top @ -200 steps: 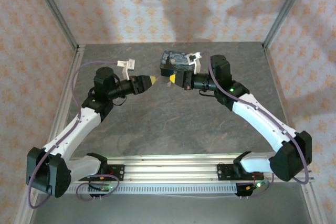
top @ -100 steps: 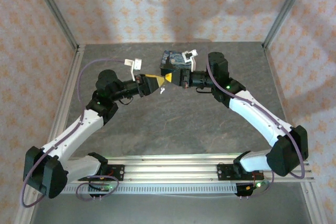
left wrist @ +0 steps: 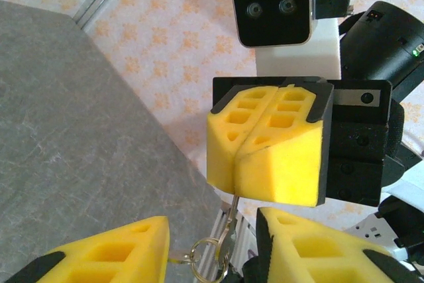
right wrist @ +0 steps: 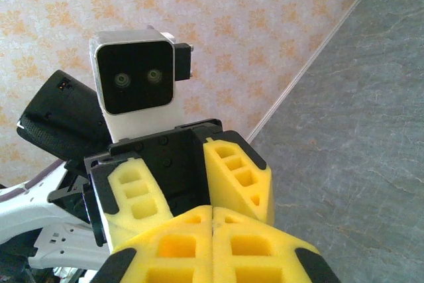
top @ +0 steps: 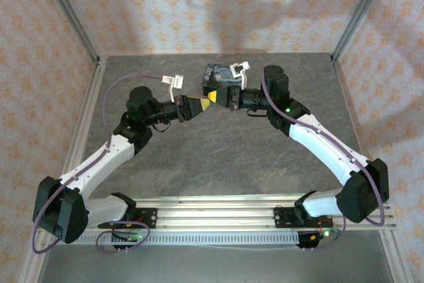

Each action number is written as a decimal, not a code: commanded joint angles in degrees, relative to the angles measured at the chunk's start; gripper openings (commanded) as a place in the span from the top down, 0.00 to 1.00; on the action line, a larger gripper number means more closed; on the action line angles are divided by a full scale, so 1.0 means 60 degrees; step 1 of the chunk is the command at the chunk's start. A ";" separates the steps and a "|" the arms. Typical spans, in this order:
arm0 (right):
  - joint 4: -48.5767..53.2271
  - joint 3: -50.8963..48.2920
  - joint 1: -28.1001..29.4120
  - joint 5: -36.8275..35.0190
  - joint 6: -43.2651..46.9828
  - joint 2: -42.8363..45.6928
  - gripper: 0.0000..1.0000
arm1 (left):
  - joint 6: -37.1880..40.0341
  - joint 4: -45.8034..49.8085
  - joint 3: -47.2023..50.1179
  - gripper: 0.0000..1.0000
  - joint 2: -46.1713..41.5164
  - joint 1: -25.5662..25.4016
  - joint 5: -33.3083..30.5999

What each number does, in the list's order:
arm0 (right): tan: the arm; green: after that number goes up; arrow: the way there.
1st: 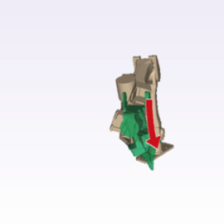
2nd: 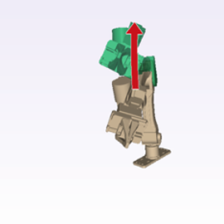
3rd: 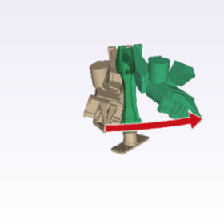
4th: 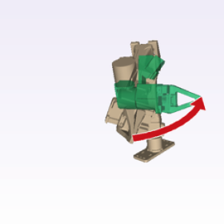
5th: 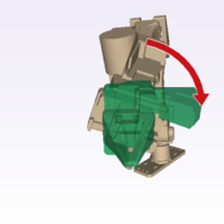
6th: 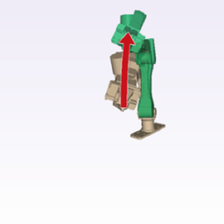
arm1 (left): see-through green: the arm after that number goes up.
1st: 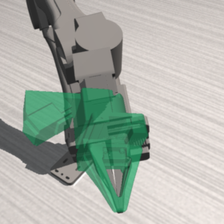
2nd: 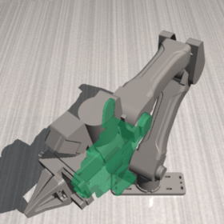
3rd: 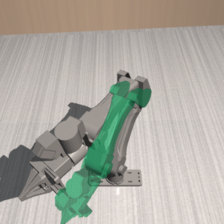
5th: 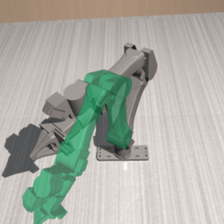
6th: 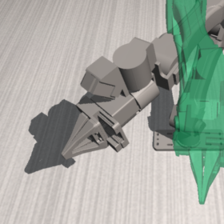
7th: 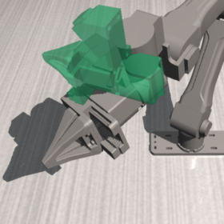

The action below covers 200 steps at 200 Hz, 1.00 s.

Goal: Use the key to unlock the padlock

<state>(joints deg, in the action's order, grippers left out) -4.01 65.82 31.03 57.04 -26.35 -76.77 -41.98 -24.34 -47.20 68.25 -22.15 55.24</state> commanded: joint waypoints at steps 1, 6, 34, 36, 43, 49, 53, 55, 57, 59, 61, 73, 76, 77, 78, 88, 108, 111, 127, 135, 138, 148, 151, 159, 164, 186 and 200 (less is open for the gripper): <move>-0.0524 0.0221 -0.0006 0.0135 -0.0031 0.0154 1.00 | -0.0036 -0.0470 0.0007 0.63 0.0008 -0.0030 0.0398; -0.0514 0.0221 -0.0009 0.0121 -0.0019 0.0157 1.00 | -0.0035 -0.0459 0.0010 0.64 0.0020 -0.0031 0.0413; -0.0475 0.0221 -0.0016 0.0060 -0.0001 0.0158 1.00 | 0.0048 -0.0297 -0.0002 0.66 -0.0021 -0.0041 0.0468; -0.0474 0.0221 -0.0019 0.0060 0.0008 0.0158 1.00 | 0.0062 -0.0269 -0.0011 0.66 -0.0033 -0.0043 0.0466; -0.0474 0.0221 -0.0028 0.0036 0.0019 0.0161 1.00 | 0.0130 -0.0163 0.0001 0.66 -0.0063 -0.0032 0.0461; -0.0474 0.0221 -0.0029 0.0016 0.0020 0.0162 1.00 | 0.0167 -0.0087 -0.0004 0.66 -0.0088 -0.0032 0.0468; -0.0474 0.0221 -0.0022 0.0014 0.0013 0.0182 1.00 | 0.0194 -0.0041 -0.0001 0.67 -0.0106 -0.0043 0.0461; -0.0474 0.0214 -0.0028 0.0015 0.0012 0.0183 1.00 | 0.0209 -0.0022 0.0007 0.68 -0.0109 -0.0036 0.0461; -0.0481 0.0216 -0.0029 0.0015 0.0015 0.0183 1.00 | 0.0224 -0.0007 0.0013 0.68 -0.0117 -0.0041 0.0461; -0.0480 0.0220 -0.0029 0.0016 0.0016 0.0183 1.00 | 0.0235 0.0008 0.0015 0.69 -0.0123 -0.0043 0.0468; -0.0483 0.0221 -0.0022 0.0008 0.0013 0.0183 1.00 | 0.0241 0.0012 0.0015 0.70 -0.0132 -0.0047 0.0463; -0.0482 0.0217 -0.0029 -0.0009 0.0023 0.0196 1.00 | 0.0258 0.0028 0.0037 0.76 -0.0167 -0.0038 0.0468; -0.0477 0.0221 -0.0024 -0.0021 0.0020 0.0185 1.00 | 0.0258 0.0022 0.0051 0.77 -0.0168 -0.0039 0.0462; -0.0476 0.0221 -0.0027 -0.0017 0.0023 0.0184 1.00 | 0.0258 0.0018 0.0048 0.77 -0.0169 -0.0041 0.0461; -0.0482 0.0221 -0.0028 -0.0023 0.0017 0.0191 1.00 | 0.0258 0.0023 0.0046 0.77 -0.0169 -0.0035 0.0461; -0.0485 0.0226 -0.0029 -0.0023 0.0020 0.0190 1.00 | 0.0258 0.0043 0.0070 0.78 -0.0198 -0.0039 0.0454; -0.0446 0.0234 -0.0042 -0.0039 0.0026 0.0206 1.00 | 0.0291 0.0112 0.0064 0.77 -0.0227 -0.0036 0.0388; -0.0432 0.0230 -0.0044 -0.0033 0.0026 0.0208 1.00 | 0.0300 0.0114 0.0071 0.77 -0.0227 -0.0042 0.0388; -0.0430 0.0208 -0.0036 -0.0069 0.0034 0.0227 1.00 | 0.0302 0.0143 0.0081 0.73 -0.0227 -0.0035 0.0391; -0.0412 0.0192 -0.0044 -0.0091 0.0042 0.0241 1.00 | 0.0315 0.0159 0.0092 0.71 -0.0238 -0.0040 0.0388; -0.0408 0.0190 -0.0044 -0.0111 0.0057 0.0249 1.00 | 0.0316 0.0167 0.0087 0.70 -0.0241 -0.0041 0.0377; -0.0396 0.0169 -0.0066 -0.0141 0.0078 0.0271 1.00 | 0.0316 0.0174 0.0117 0.70 -0.0256 -0.0042 0.0366; -0.0391 0.0163 -0.0063 -0.0145 0.0084 0.0287 1.00 | 0.0316 0.0174 0.0127 0.70 -0.0256 -0.0036 0.0370; -0.0388 0.0146 -0.0078 -0.0166 0.0090 0.0310 1.00 | 0.0316 0.0171 0.0144 0.70 -0.0271 -0.0043 0.0358; -0.0386 0.0134 -0.0079 -0.0170 0.0089 0.0313 1.00 | 0.0318 0.0165 0.0154 0.71 -0.0271 -0.0043 0.0358; -0.0364 0.0104 -0.0111 -0.0167 0.0090 0.0341 1.00 | 0.0316 0.0174 0.0164 0.76 -0.0286 -0.0039 0.0358; -0.0323 0.0091 -0.0129 -0.0174 0.0123 0.0354 1.00 | 0.0316 0.0173 0.0170 0.74 -0.0308 -0.0041 0.0358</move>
<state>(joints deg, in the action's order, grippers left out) -3.99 65.80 30.70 56.49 -26.33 -76.75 -41.30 -23.29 -46.94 68.25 -22.15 56.60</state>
